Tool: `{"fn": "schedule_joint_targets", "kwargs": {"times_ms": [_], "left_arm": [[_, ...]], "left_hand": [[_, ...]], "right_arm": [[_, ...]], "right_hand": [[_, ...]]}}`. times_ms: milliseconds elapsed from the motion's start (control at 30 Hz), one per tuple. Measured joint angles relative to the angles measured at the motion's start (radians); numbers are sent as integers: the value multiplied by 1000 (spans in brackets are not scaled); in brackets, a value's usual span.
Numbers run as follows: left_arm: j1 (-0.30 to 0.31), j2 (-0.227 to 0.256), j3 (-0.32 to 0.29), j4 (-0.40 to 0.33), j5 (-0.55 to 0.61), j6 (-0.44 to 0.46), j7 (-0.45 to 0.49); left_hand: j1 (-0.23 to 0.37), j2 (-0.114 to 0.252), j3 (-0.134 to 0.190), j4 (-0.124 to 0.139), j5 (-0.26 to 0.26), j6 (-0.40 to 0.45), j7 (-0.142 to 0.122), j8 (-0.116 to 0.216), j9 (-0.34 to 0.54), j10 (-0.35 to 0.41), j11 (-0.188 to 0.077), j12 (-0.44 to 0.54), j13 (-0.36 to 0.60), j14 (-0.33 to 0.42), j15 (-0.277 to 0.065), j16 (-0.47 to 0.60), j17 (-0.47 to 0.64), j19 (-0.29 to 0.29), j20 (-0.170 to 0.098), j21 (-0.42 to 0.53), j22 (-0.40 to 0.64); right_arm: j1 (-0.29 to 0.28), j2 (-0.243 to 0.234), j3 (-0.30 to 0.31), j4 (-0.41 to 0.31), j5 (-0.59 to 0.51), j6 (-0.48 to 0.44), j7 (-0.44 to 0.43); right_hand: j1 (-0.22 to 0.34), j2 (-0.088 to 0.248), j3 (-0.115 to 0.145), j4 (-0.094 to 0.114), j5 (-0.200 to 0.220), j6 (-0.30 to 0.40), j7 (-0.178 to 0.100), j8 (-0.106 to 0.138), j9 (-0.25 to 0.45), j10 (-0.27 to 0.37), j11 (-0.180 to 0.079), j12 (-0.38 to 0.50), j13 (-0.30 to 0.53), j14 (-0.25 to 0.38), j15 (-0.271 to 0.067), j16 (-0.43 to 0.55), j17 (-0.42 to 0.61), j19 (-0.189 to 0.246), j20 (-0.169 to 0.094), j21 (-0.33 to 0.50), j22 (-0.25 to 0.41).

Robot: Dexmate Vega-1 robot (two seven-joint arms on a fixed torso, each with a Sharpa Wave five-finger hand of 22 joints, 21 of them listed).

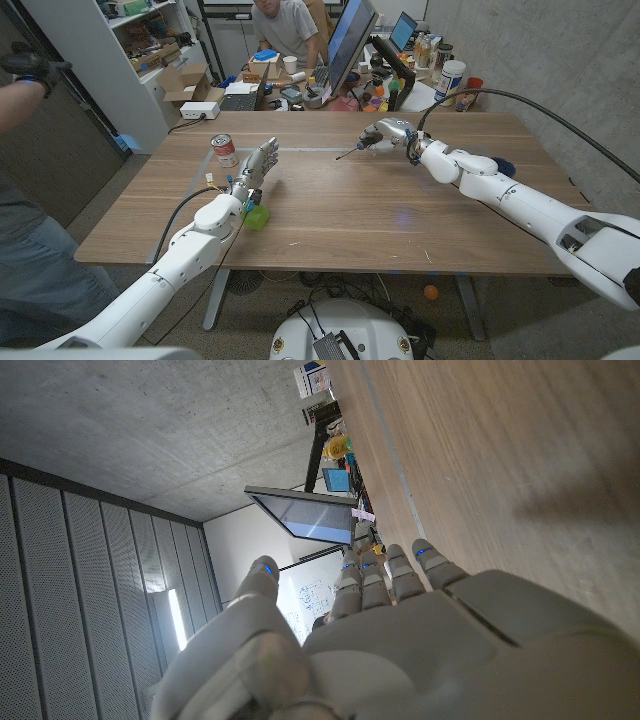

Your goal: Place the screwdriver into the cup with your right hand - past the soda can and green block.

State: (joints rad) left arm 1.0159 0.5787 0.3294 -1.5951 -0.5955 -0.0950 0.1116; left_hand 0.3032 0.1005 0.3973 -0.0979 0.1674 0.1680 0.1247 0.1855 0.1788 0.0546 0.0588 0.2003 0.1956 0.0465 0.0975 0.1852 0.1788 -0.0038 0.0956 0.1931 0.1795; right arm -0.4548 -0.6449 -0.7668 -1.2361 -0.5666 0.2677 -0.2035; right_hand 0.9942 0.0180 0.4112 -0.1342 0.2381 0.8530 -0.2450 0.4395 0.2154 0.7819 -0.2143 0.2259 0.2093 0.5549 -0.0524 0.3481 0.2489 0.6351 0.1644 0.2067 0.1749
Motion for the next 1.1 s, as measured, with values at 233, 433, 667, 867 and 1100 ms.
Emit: {"fn": "schedule_joint_targets", "kwargs": {"times_ms": [233, 433, 667, 867, 1100], "left_arm": [[-9, -2, 6, 11, -3, -5, -18], [-15, -3, 10, 17, -4, -7, -31], [-18, -3, 14, 22, -6, -8, -42], [-21, -3, 17, 29, -8, -9, -51], [-27, -3, 20, 37, -11, -10, -69]], "left_hand": [[0, 0, 0, 0, 0, 0, 0, 0, 0, 0, 0, 0, 0, -2, -2, 0, 0, -2, 8, 0, 0], [0, 0, 0, 0, 0, 0, 0, 0, 0, 0, 0, 0, 0, -3, -3, 0, 0, -4, 11, 0, 0], [-4, 4, 0, 0, 0, 0, 0, 0, 0, 0, 0, 0, 0, -3, -3, 0, 0, -6, 12, 0, 0], [-4, 4, 1, -7, 0, 0, 0, 0, 0, 0, 0, 0, 0, -3, -3, 0, 0, -9, 16, 0, 0], [-4, 4, 1, -7, 0, 0, 0, 0, 0, 0, 0, 0, 0, -3, -3, 0, 0, -9, 16, 0, 0]], "right_arm": [[-97, -22, 97, -104, 119, -59, 17], [-149, -33, 153, -168, 181, -87, 17], [-198, -40, 198, -220, 228, -105, 6], [-238, -47, 230, -263, 273, -128, -15], [-290, -61, 270, -318, 293, -147, -24]], "right_hand": [[0, 0, -9, -4, 0, 0, 0, 0, 0, -15, -4, -12, 0, -20, 17, -6, -3, -2, 13, 0, 0], [1, 1, -13, -8, 0, 2, -2, 0, 1, -65, -1, -34, -5, -72, 48, -40, -15, -13, 24, -4, 0], [11, 11, -23, -12, 0, 5, -5, 0, 1, -144, 0, -52, -10, -120, 83, -71, -21, -25, 36, -12, -3], [13, 13, -35, -11, 0, 24, -24, 0, 1, -206, 2, -54, -9, -158, 112, -86, -21, -68, 53, -26, -3], [29, 29, -42, -15, 0, 69, -70, 0, 1, -251, 3, -54, -9, -198, 135, -105, -26, -125, 53, -33, -3]]}}
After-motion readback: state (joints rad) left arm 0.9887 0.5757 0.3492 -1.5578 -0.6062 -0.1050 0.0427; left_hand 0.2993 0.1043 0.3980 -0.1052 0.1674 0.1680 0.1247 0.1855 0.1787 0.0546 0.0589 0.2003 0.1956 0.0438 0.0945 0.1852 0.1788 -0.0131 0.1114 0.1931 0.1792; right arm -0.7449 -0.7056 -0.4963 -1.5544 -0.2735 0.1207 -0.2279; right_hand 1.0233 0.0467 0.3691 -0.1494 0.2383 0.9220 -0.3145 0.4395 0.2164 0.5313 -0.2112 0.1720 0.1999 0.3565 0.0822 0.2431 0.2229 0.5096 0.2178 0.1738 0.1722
